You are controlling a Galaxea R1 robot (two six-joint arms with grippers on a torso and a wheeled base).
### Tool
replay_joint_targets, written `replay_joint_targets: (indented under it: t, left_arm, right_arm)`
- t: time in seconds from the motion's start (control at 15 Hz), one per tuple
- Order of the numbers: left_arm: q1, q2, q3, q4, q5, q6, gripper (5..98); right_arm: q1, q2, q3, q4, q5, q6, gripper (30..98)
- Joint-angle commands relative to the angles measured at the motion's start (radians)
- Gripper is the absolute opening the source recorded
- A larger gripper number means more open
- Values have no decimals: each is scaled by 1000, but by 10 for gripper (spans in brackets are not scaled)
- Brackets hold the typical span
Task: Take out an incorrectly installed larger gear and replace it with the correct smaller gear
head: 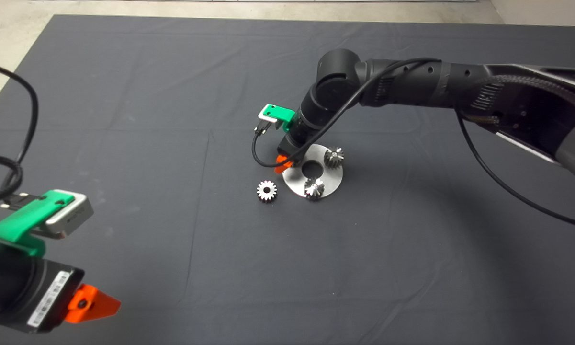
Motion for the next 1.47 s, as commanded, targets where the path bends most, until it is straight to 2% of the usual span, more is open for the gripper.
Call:
replay_joint_targets:
  t: [0.0, 0.27, 0.33, 0.47, 0.53, 0.6, 1.0, 1.13, 1.4]
  left_arm:
    - [-12, -1, 17, -23, 49, 2, 981]
    - [-12, -1, 17, -23, 49, 2, 981]
    - [-12, -1, 17, -23, 49, 2, 981]
    - [-12, -4, 17, -23, 49, 2, 981]
    - [-12, -4, 17, -24, 49, 2, 981]
    - [-12, -4, 17, -24, 49, 2, 981]
    - [-12, -6, 17, -24, 49, 2, 981]
    - [-12, -6, 17, -24, 49, 2, 981]
    - [-12, -6, 18, -24, 49, 2, 981]
  right_arm:
    - [19, 3, 1, -38, 0, -3, 956]
    - [-6, 3, -1, -94, 0, -1, 918]
    - [-10, 3, -1, -94, 0, 1, 913]
    - [-10, 0, -8, -94, 0, 2, 856]
    - [-10, 0, -8, -94, 0, 1, 856]
    - [-10, -2, -8, -94, 0, 2, 822]
    - [-7, -8, -10, -95, -1, 7, 761]
    - [-4, -9, -10, -96, -1, 7, 708]
    - [-4, -6, -8, -101, -1, 11, 677]
